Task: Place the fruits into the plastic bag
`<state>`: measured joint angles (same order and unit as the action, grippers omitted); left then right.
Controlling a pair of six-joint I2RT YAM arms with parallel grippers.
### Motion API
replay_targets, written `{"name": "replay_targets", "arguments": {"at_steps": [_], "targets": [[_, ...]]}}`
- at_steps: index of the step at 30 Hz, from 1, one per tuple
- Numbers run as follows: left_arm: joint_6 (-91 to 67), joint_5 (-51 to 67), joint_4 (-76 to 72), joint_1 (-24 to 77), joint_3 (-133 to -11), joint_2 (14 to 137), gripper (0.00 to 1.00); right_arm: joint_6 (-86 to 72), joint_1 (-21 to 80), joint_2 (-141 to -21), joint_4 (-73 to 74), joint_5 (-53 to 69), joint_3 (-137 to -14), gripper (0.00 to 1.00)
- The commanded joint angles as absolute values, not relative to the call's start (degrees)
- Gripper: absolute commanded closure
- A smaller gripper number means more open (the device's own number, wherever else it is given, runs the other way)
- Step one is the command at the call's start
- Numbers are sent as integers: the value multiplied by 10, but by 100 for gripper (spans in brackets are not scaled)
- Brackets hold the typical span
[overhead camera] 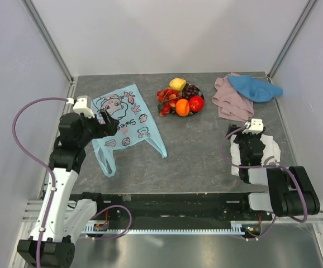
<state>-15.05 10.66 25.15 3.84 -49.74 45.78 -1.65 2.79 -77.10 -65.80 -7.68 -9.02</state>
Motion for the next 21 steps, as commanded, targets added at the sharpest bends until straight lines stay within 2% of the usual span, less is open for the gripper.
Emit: {"name": "replay_targets", "arguments": {"at_steps": [1, 9, 17, 19, 20, 21], "targets": [[-126, 80, 247, 36, -498, 446, 2, -21, 29, -732, -665, -97, -83, 2], [-117, 72, 243, 36, -490, 449, 3, -71, 30, -618, -617, -141, -78, 2], [-171, 20, 233, 37, -454, 432, 7, -171, 29, -381, -330, -200, -169, 2], [-201, 11, 234, 37, -433, 425, 7, -265, 29, -348, -252, -265, -196, 2], [-209, 6, 236, 37, -425, 424, 7, -287, 29, -322, -176, -292, -220, 2], [-217, 3, 245, 37, -411, 418, 7, -292, 29, -312, -159, -300, -228, 2]]}}
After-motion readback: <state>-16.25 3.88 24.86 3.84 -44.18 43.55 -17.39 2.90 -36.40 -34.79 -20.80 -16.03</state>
